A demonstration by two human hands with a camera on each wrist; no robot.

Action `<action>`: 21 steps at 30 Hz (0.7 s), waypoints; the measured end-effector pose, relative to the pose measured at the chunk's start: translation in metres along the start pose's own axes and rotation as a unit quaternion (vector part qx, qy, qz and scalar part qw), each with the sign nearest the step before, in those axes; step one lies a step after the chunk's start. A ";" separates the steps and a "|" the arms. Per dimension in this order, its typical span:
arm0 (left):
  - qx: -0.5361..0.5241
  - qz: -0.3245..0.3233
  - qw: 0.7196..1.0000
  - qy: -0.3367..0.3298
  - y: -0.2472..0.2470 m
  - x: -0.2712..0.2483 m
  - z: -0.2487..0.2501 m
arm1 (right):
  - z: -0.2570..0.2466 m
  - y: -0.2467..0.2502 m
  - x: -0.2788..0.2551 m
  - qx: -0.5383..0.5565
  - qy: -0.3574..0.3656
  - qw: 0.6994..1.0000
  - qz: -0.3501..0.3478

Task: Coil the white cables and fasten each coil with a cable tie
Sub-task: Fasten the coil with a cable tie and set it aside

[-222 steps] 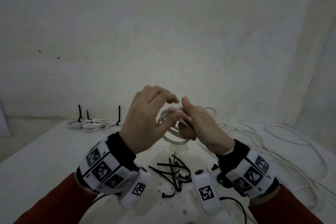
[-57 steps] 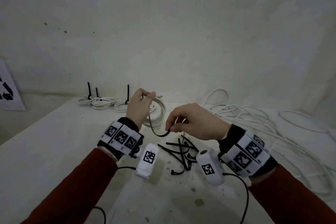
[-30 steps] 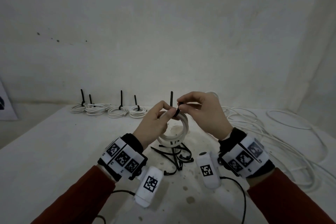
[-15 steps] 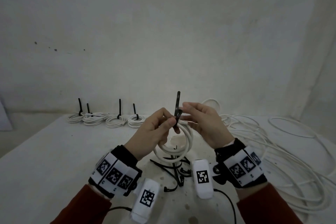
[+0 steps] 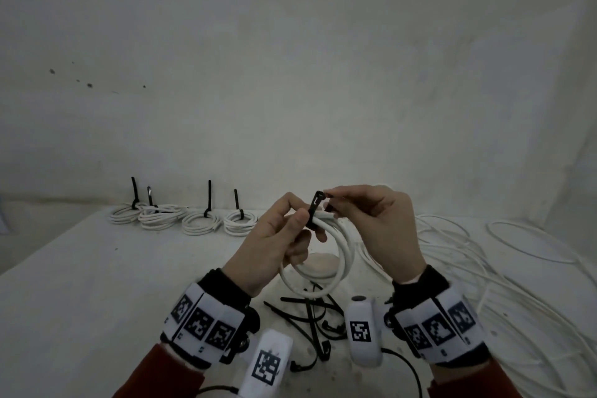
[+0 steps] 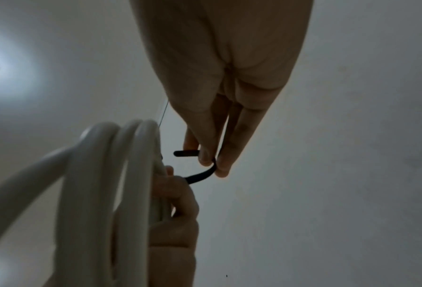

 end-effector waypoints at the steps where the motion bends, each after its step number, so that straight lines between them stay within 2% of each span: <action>1: 0.004 -0.001 1.000 -0.001 0.000 0.000 0.000 | 0.000 0.000 0.000 -0.013 0.020 1.000 -0.010; 3: 0.008 0.000 1.000 -0.003 0.001 -0.001 0.000 | 0.000 -0.001 -0.001 -0.034 0.043 0.998 -0.020; 7: 0.005 -0.009 1.000 0.000 0.001 -0.002 -0.001 | -0.002 -0.004 -0.002 -0.060 0.043 0.997 -0.002; 14: 0.033 0.005 0.999 0.008 0.000 -0.004 0.002 | -0.010 -0.004 -0.005 -0.033 0.034 0.999 -0.018; 17: 0.077 0.019 0.997 0.009 0.000 -0.004 0.005 | -0.020 -0.008 -0.007 0.008 0.001 0.999 -0.036; 21: 0.127 0.025 0.992 0.008 -0.001 -0.004 0.007 | -0.019 -0.012 -0.006 0.008 -0.052 0.999 -0.013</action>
Point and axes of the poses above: each hand's wrist, its own x-axis towards the middle knuckle, its own y-axis out of the back of the hand, z = x × y, the point moved 3 cm from there along x, towards the middle knuckle, and after that the axes turned 6 degrees about z, right-handed, at the moved point
